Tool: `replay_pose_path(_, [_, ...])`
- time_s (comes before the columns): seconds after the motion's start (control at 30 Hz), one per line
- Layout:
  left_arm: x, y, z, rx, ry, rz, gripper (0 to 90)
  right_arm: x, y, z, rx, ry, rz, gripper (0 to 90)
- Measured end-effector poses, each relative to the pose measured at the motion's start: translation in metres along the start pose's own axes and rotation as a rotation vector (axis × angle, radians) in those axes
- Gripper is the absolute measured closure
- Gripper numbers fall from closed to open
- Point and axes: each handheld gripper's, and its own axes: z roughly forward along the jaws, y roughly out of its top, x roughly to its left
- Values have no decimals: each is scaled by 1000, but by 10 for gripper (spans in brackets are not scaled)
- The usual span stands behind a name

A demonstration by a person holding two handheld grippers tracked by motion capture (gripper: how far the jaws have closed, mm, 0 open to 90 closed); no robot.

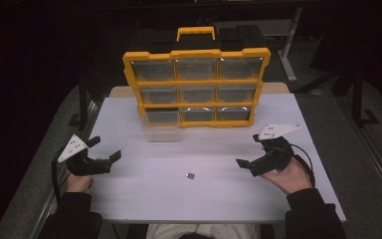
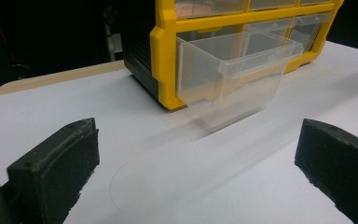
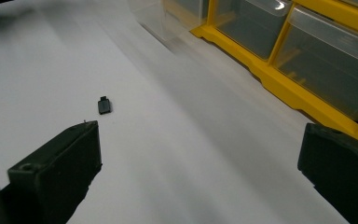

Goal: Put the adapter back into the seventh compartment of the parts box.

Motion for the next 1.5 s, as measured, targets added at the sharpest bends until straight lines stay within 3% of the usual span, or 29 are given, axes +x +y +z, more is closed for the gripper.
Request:
replay_pose_path(0.37, [0, 0, 0, 2, -2, 0, 0, 5, 18, 13, 20, 37, -26, 0])
replay_pose_path(0.93, [-1, 0, 2, 8, -6, 3, 0, 16, 45, 43, 95, 90, -81, 0])
replay_pose_path(1.5, [0, 0, 2, 10, -9, 9, 0, 25, 58, 70, 155, 124, -123, 0])
